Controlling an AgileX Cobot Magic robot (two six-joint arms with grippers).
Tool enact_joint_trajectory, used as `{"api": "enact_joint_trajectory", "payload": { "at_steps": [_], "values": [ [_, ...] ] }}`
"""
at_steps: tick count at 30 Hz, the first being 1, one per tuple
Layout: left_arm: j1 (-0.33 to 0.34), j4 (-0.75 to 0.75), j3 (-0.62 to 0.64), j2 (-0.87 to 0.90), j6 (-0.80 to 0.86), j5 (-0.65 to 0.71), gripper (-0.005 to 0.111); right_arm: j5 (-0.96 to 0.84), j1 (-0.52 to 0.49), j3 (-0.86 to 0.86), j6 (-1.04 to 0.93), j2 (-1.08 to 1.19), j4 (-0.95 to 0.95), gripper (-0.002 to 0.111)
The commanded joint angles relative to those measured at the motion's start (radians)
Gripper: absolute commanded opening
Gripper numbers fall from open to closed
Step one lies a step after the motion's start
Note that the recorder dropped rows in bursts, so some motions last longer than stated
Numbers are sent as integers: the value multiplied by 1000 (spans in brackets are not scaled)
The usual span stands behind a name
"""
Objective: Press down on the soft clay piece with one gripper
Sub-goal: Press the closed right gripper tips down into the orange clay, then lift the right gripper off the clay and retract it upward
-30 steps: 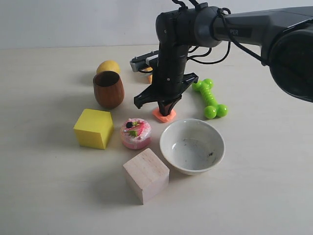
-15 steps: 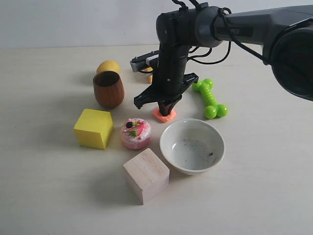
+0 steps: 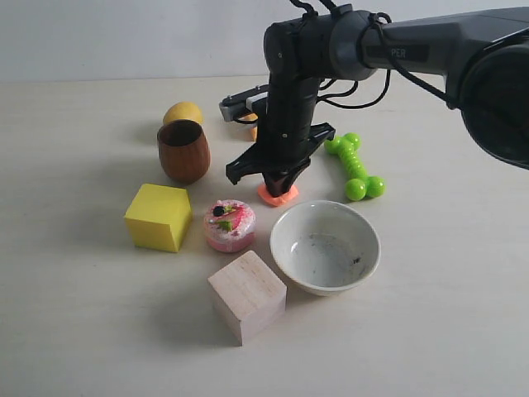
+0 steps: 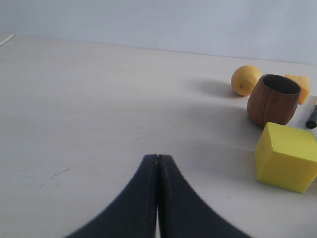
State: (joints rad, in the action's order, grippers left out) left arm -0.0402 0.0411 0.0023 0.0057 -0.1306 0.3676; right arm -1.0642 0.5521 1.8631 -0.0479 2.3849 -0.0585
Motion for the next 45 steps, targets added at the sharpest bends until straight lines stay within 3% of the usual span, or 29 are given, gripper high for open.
{"api": "enact_joint_trajectory", "payload": {
  "at_steps": [1, 21, 29, 37, 40, 45],
  "values": [
    [-8, -4, -2, -6, -2, -7, 0, 52, 0, -9, 7, 11, 13, 32],
    [-8, -4, -2, -6, -2, -7, 0, 56, 0, -9, 9, -33, 9, 32],
    [-8, -4, -2, -6, -2, -7, 0, 33, 0, -9, 7, -35, 9, 0],
    [-8, -4, -2, -6, -2, -7, 0, 28, -2, -13, -49, -92, 7, 0],
    [-8, -4, -2, -6, -2, -7, 0, 122, -8, -92, -89, -194, -105, 0],
    [-8, -4, -2, -6, -2, -7, 0, 426, -8, -376, -113, -450, -204, 0]
  ]
}}
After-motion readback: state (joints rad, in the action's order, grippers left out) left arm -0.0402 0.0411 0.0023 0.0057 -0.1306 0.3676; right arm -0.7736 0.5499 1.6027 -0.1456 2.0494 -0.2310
